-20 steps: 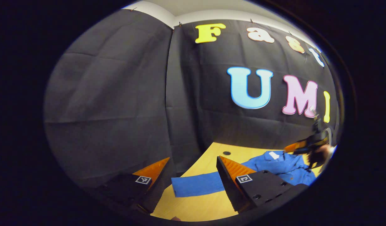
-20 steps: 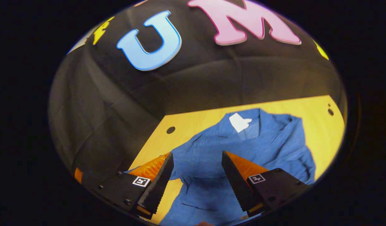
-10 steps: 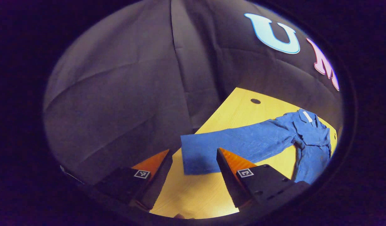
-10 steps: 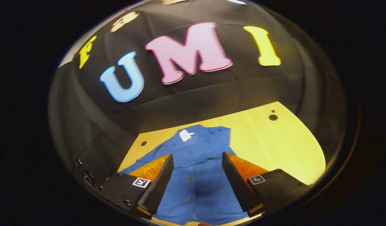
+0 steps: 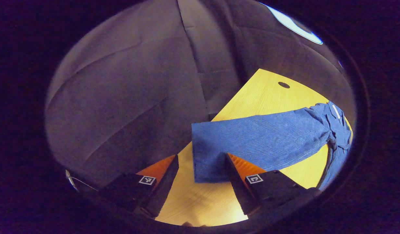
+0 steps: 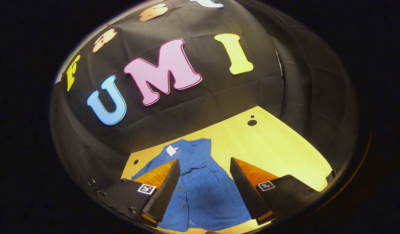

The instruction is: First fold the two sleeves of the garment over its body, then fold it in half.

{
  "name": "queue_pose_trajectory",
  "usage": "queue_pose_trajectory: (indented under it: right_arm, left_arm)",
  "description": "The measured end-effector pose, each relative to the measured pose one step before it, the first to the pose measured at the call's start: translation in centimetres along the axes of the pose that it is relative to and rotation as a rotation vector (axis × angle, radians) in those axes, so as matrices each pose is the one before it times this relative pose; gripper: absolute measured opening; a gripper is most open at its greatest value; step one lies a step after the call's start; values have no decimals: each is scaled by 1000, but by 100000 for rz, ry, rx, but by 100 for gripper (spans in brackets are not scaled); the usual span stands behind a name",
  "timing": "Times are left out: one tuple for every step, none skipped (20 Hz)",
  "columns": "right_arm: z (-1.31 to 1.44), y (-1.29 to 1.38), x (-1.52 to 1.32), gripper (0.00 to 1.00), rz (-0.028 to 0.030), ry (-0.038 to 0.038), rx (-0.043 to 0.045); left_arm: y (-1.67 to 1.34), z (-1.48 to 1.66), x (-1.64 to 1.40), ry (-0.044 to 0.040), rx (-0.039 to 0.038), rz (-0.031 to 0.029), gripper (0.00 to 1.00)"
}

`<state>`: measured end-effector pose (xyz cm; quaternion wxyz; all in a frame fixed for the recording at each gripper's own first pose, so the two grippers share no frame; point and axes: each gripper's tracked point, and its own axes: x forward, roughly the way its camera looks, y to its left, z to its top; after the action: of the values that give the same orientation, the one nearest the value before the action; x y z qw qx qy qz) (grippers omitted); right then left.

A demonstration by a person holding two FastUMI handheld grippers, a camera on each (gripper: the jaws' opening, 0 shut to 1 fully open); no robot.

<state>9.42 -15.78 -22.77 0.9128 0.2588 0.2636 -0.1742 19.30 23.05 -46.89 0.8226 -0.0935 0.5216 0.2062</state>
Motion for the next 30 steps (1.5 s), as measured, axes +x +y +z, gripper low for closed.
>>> queue_pose_trajectory:
  right_arm:
    - [-263,171,459,97,-28,731,-17]
    - [-192,-4,160,97,158,703,-43]
    - [-177,62,226,97,170,740,314]
    - [-119,177,178,97,552,486,628]
    - [-149,98,245,97,348,324,575]
    - [-155,104,118,97,344,584,461]
    - [-116,237,-50,97,470,292,212]
    - [-108,78,-35,97,193,397,-118]
    - [-124,-28,-50,97,109,520,-332]
    - [-97,-124,-107,97,-121,356,-208]
    - [-47,-83,-249,97,36,273,-141]
    - [46,-290,-234,97,-352,-121,-126]
    - [60,-268,-297,97,-353,-132,160]
    - [100,-295,-272,97,-389,-125,472]
    - [97,-418,-219,97,-488,-276,473]
    - [101,-502,-220,97,-524,-381,421]
    - [74,-493,-149,97,-704,-384,457]
    - [-30,-484,-315,97,-620,-95,727]
    - [-47,-463,-181,97,-461,-26,820]
    - [30,-630,-226,97,-487,-19,880]
    - [26,-584,-115,97,-586,30,843]
    - [-19,-578,-177,97,-498,-78,825]
    - [140,-528,-112,97,-376,-100,758]
    - [40,-543,-232,97,-485,-132,504]
    - [131,-585,-119,97,-471,-22,411]
    - [127,-598,-100,97,-417,-146,532]
    - [218,-570,-159,97,-387,-112,696]
    - [267,-521,-141,97,-270,-365,789]
    - [319,-627,-108,97,-363,-454,771]
    - [314,-635,-277,97,-458,-524,591]
  left_arm:
    - [258,-715,204,2941,-2901,-2198,84]
    - [291,136,-3,-359,-1304,-452,81]
    - [174,-220,493,1536,1696,-160,80]
    - [-394,70,460,-306,2438,-2295,80]
    - [-563,263,-464,757,2507,-1045,76]
    - [-675,212,-195,-214,1711,-1589,66]
    - [-367,-40,93,-94,1314,-1858,56]
    - [-299,-83,203,-272,890,-1712,42]
    - [-281,419,251,-1167,376,-1037,29]
    - [-112,79,330,954,-1093,499,17]
    - [61,193,-181,432,-1579,592,5]
    - [-6,54,90,2228,-2311,448,0]
    - [-233,287,-168,567,-1466,-1767,0]
    - [-161,203,-158,614,-910,-2238,0]
    - [-64,160,-250,-367,-1306,-2329,0]
    - [-173,556,-454,-1179,-2058,-2104,0]
    - [-636,818,-482,-2155,-2326,-3915,0]
    - [-798,1197,-722,-3063,-2182,-5909,0]
    - [-523,941,-780,-2513,-903,-4215,0]
    - [-882,1521,-1092,-3729,-104,-5065,0]
    - [-1509,1408,-911,-3835,352,-5069,0]
    - [-1865,1290,-686,-3362,393,-6694,0]
    - [-1980,859,-59,-2706,1558,-4308,0]
    - [-1989,517,188,-1294,2400,-2833,0]
    - [-1850,434,-179,-288,2903,-2541,0]
    - [-2027,228,62,374,2804,-2265,0]
    - [-2118,187,61,223,2349,-2423,0]
    - [-2502,366,36,-143,1493,-3131,0]
    - [-2614,168,751,72,394,-3607,0]
    - [-2721,336,378,165,-194,-3669,0]
